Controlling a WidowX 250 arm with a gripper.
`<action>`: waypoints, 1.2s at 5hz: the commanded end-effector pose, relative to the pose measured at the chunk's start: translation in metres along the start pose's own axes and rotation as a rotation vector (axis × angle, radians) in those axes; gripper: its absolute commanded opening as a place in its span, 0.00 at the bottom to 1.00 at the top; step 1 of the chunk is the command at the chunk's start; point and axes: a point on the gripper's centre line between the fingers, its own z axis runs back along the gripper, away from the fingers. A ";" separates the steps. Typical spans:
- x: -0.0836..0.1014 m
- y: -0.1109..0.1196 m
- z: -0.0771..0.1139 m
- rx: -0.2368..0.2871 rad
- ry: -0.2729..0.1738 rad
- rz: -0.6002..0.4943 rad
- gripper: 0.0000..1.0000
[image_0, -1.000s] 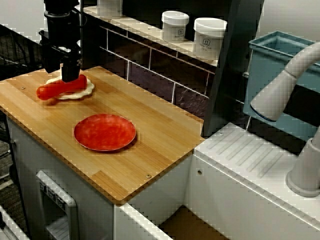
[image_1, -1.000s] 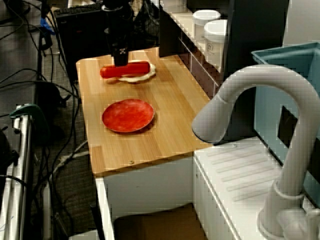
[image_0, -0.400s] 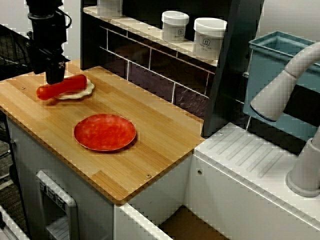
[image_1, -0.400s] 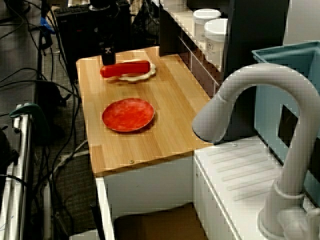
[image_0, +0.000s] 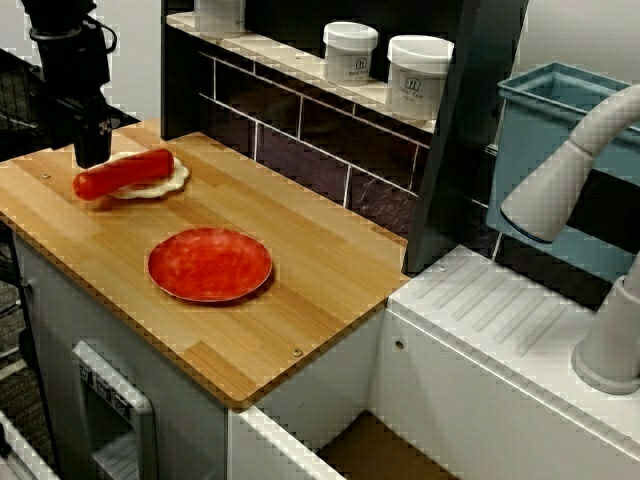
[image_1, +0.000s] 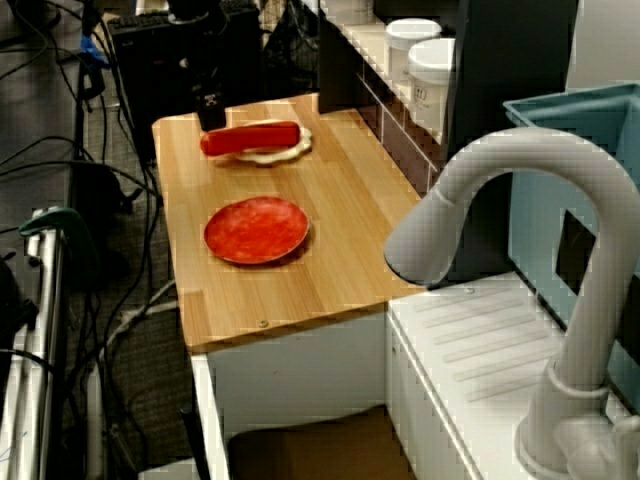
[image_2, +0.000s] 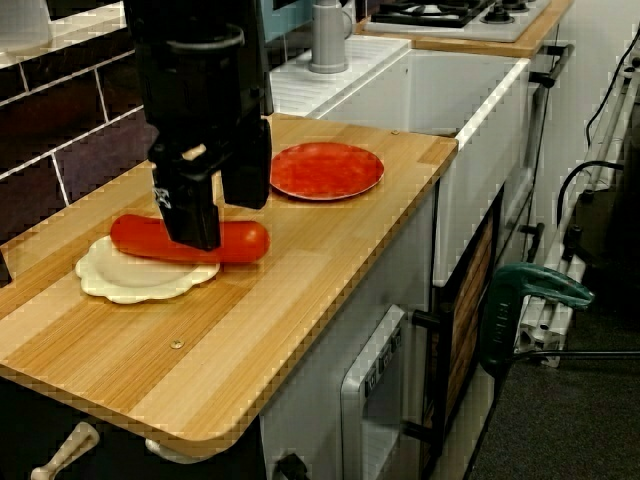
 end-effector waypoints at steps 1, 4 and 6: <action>0.000 -0.015 0.005 0.011 -0.036 0.070 1.00; 0.006 -0.009 -0.003 -0.007 -0.010 0.120 1.00; -0.002 -0.011 -0.004 -0.002 -0.015 0.115 1.00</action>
